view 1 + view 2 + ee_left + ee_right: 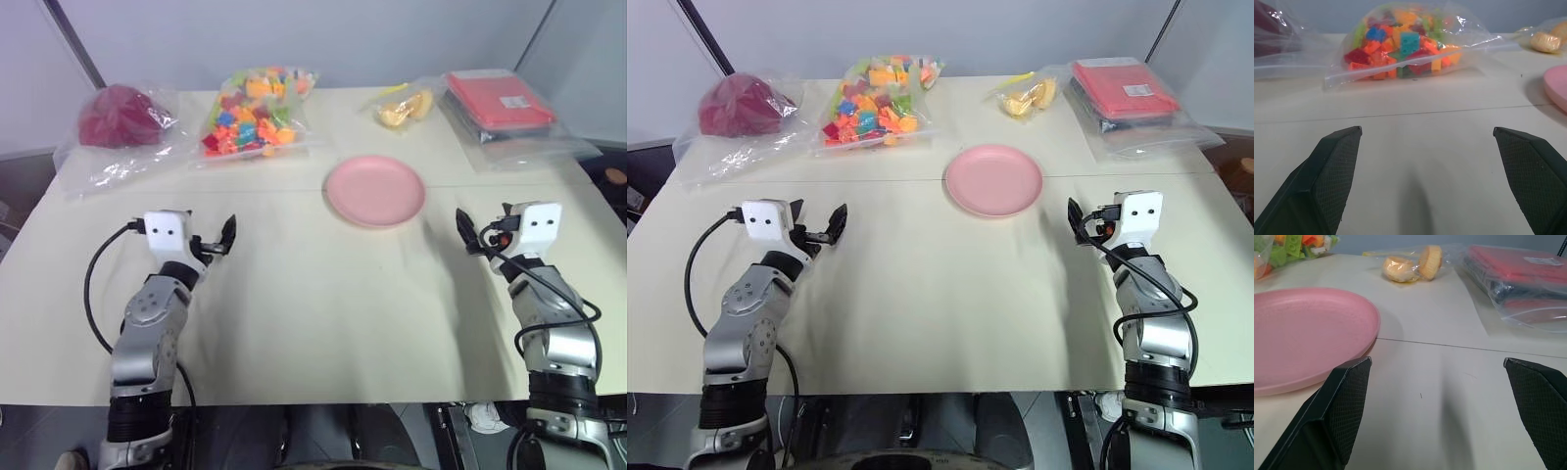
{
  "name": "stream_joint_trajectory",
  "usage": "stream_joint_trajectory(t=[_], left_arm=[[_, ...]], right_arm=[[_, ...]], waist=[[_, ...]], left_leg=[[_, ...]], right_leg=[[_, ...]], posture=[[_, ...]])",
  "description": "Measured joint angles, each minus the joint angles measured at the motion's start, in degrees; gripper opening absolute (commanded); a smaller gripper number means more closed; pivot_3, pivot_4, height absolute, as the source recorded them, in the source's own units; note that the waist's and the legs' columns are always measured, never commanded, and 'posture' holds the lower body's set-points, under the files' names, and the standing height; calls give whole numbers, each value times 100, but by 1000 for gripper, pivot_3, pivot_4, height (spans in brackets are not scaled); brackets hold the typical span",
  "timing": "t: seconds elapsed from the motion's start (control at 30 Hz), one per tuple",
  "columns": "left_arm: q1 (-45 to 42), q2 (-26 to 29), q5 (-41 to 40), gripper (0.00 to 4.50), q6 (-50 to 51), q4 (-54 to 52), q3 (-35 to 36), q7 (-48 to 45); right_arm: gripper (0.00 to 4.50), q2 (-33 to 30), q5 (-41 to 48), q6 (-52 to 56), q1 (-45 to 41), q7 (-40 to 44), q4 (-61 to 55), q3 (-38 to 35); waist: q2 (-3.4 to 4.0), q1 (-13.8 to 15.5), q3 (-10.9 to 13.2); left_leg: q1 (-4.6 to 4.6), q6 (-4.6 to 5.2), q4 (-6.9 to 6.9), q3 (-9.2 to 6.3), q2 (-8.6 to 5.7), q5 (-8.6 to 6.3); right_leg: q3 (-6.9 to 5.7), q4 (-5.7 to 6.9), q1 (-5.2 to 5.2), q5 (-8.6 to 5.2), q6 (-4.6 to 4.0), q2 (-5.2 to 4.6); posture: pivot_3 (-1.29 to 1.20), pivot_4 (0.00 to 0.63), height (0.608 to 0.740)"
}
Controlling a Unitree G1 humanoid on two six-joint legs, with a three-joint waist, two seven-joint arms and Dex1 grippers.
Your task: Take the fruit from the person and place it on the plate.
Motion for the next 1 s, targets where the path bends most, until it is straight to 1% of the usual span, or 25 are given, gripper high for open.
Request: stream_joint_trajectory(t=[0.17,1.0], left_arm=[[-16,-92,-119,4500,-1,0,29,-3],[-60,-5,-77,4500,-111,53,20,-8]], right_arm=[[4420,0,-3,0,0,20,0,8],[4420,58,-24,0,-7,-80,0,59]], waist=[[0,3,0],[0,0,0]], left_leg=[[0,0,0,0,0,0],[0,0,0,0,0,0]], right_leg=[[0,0,0,0,0,0],[0,0,0,0,0,0]], posture=[[0,150,740],[0,150,740]])
